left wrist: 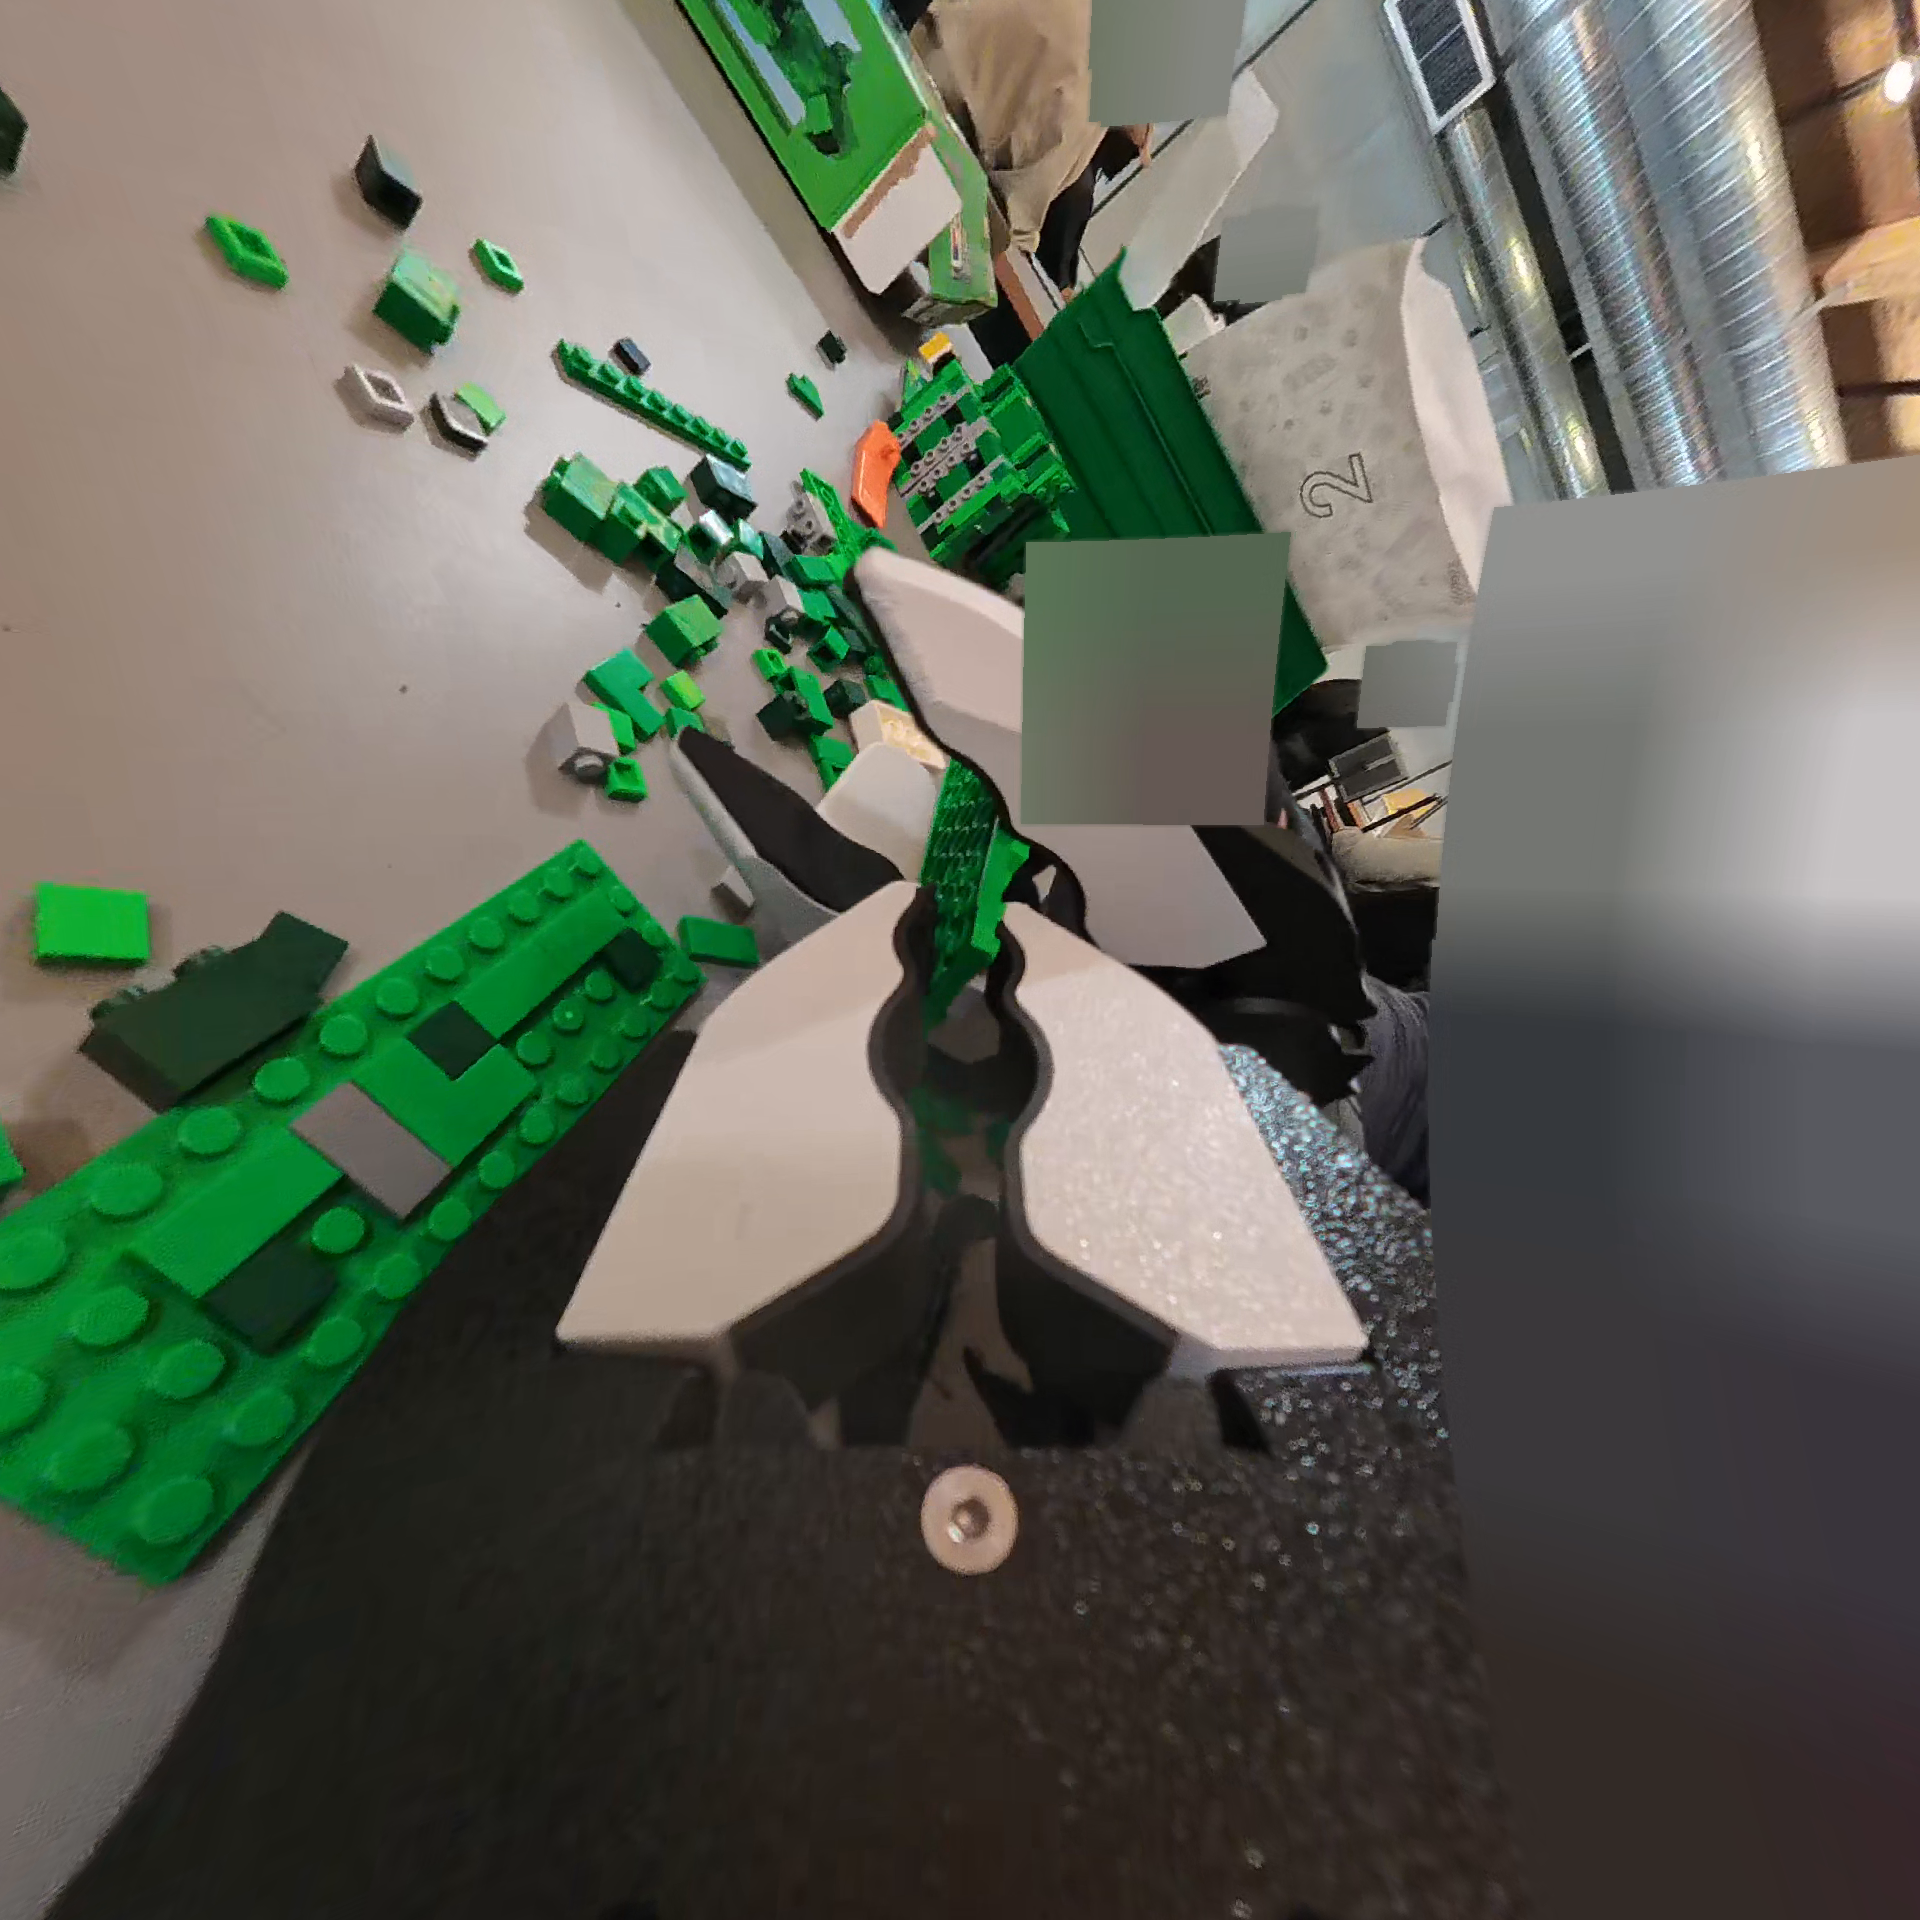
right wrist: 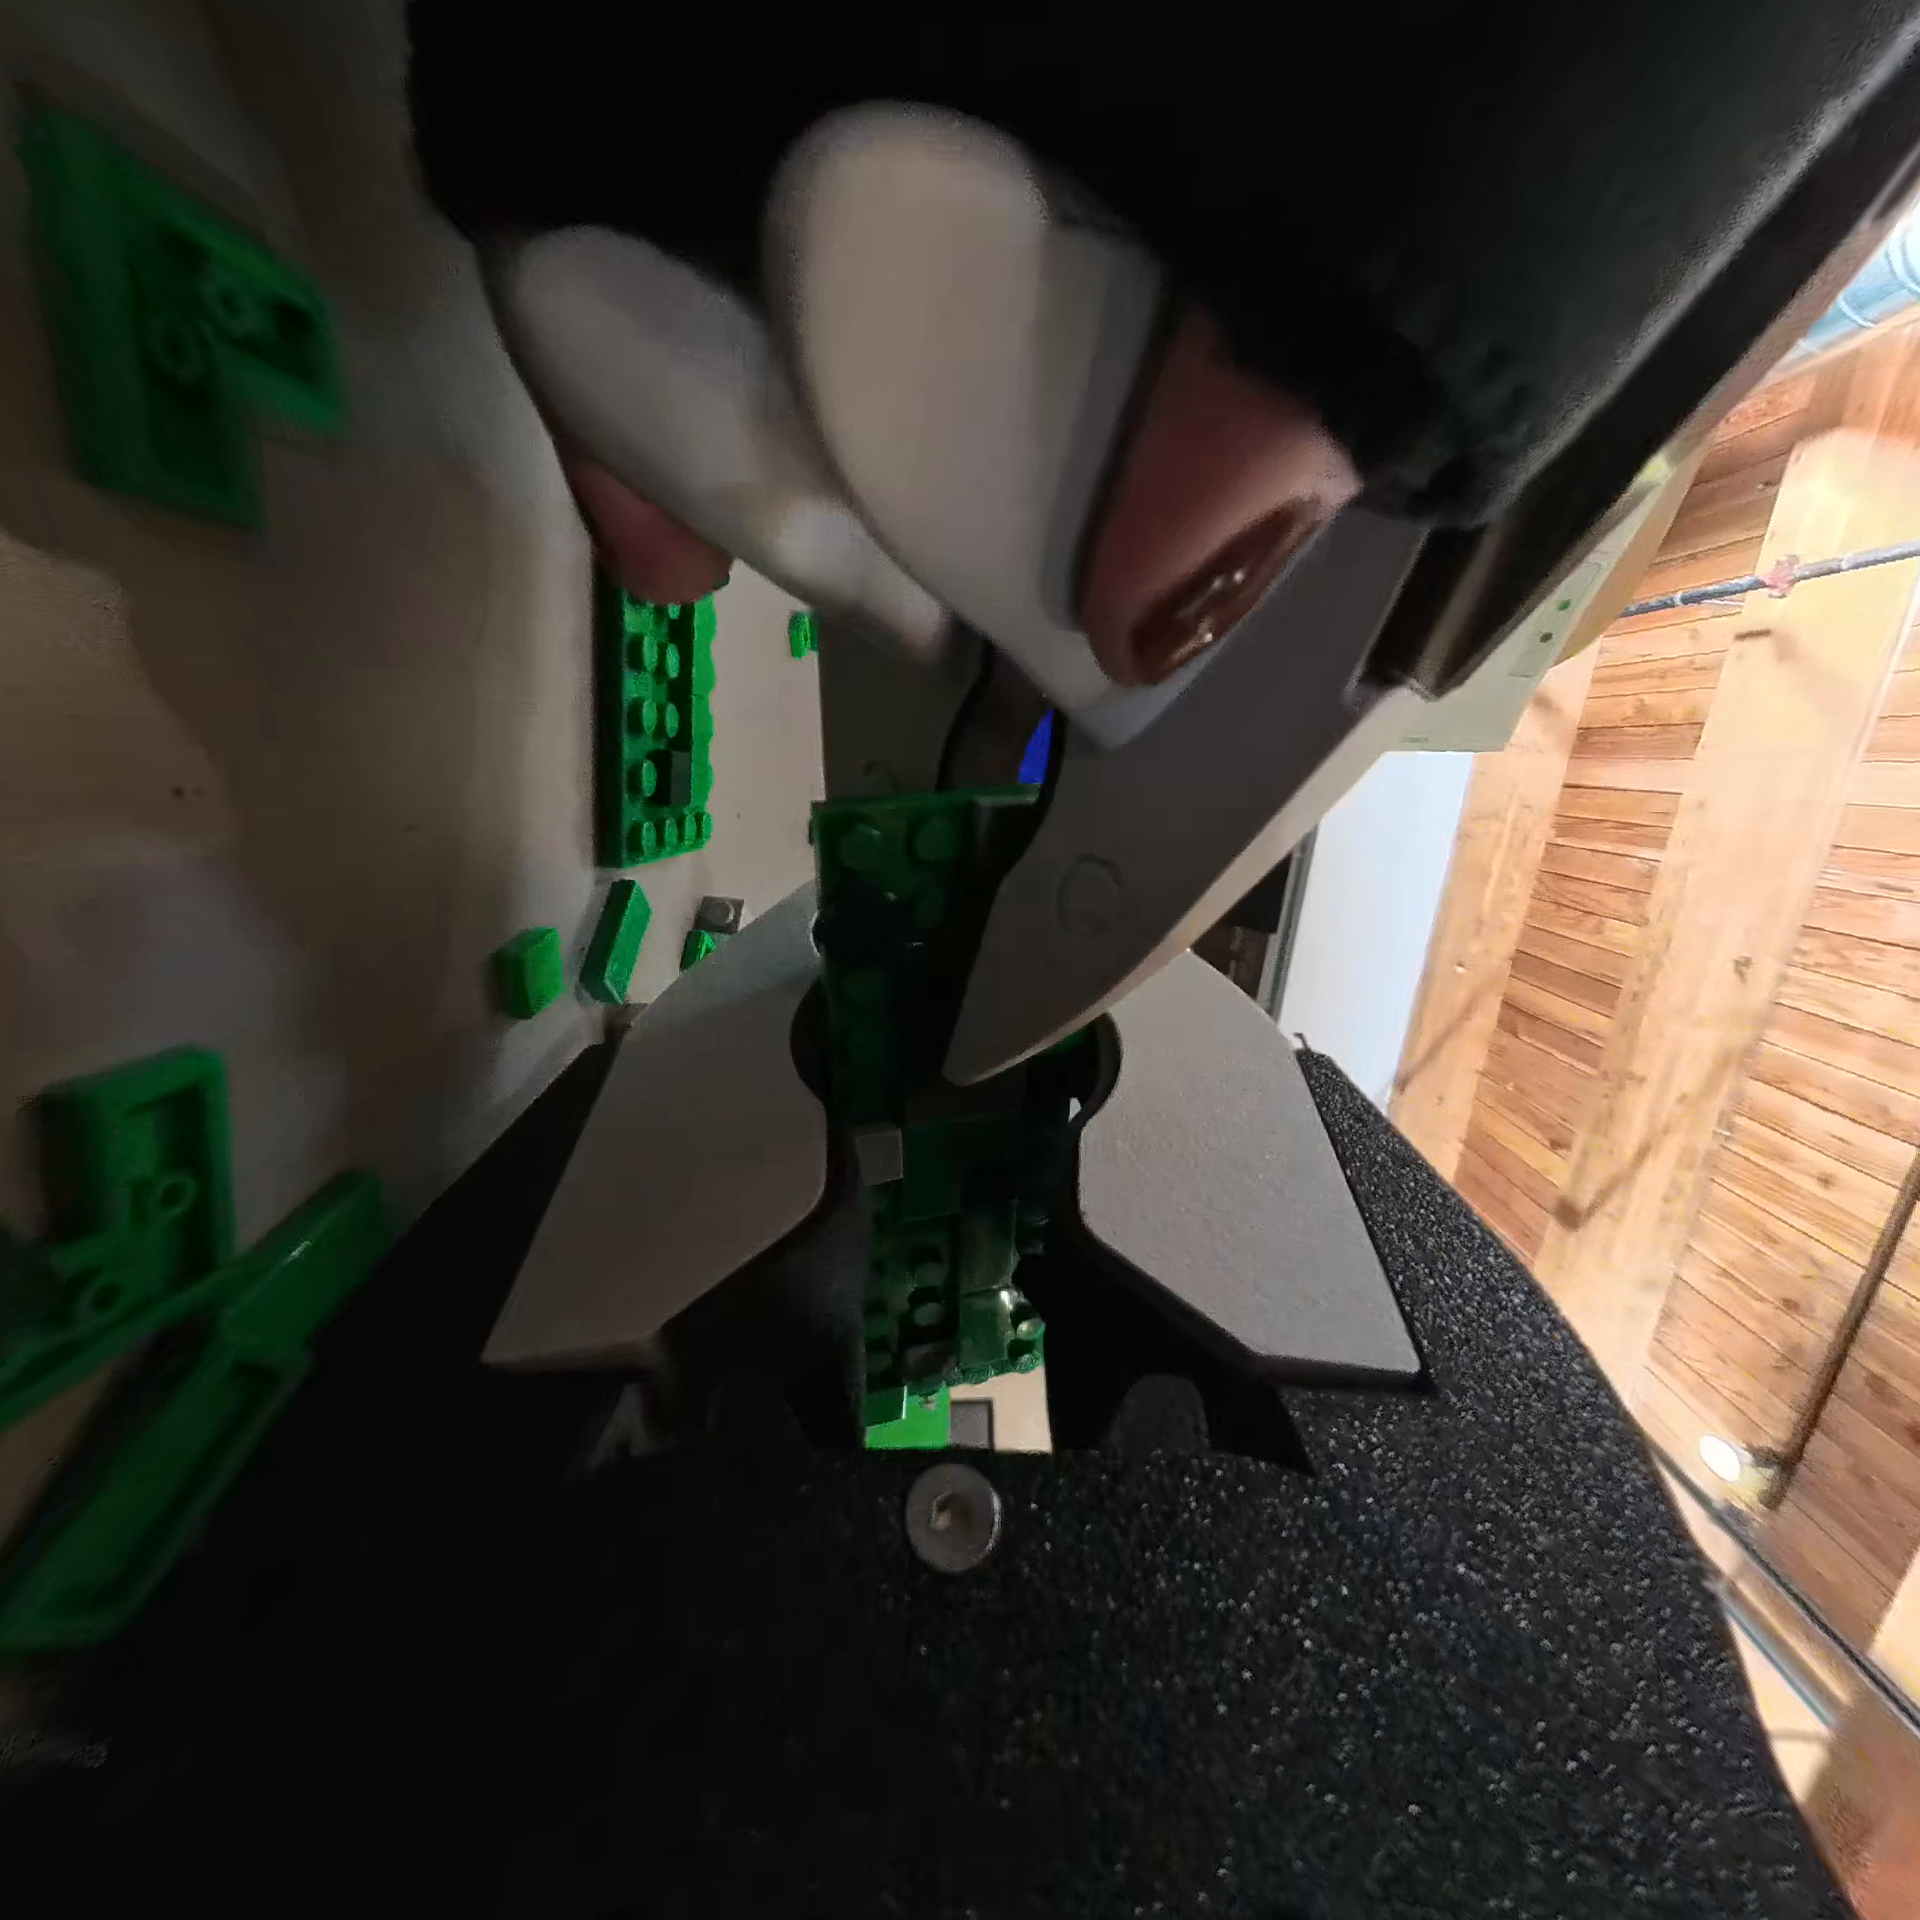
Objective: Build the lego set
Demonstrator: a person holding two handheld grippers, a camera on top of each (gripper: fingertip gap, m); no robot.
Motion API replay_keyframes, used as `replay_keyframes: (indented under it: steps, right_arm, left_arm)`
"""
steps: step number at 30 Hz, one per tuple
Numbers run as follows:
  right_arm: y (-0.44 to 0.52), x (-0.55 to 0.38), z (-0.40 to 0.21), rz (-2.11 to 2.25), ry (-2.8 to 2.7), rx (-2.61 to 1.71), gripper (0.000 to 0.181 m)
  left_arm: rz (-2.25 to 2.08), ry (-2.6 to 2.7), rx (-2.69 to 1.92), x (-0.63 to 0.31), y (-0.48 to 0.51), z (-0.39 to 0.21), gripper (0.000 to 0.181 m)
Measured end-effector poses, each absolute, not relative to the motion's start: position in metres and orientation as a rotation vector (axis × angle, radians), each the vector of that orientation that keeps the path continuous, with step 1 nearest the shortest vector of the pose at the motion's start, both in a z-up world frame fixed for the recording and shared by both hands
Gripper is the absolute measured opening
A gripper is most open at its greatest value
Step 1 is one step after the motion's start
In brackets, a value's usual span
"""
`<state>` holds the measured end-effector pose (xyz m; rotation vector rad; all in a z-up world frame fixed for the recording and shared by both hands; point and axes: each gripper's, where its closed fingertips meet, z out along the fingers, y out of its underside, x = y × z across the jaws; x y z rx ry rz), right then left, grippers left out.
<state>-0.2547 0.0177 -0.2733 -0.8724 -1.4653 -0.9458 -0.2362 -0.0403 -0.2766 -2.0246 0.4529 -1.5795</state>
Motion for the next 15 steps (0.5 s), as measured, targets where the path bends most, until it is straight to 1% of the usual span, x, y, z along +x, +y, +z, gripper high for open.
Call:
replay_keyframes:
  steps: [13, 14, 15]
  right_arm:
    - [0.0203, -0.2548, -0.268, -1.003, -1.455, -0.82, 0.038]
    - [0.0196, -0.2551, -0.2668, -0.994, -1.441, -0.819, 0.02]
    - [0.0179, -0.2558, -0.2636, -1.002, -1.429, -0.785, 0.018]
  left_arm:
    - [-1.76, 0.342, -2.028, -0.2349, -0.0387, -0.2739, 0.01]
    - [-1.768, 0.336, -2.029, -0.2349, -0.0385, -0.2739, 0.01]
    - [-1.812, 0.301, -2.002, -0.2359, -0.0371, -0.2703, 0.008]
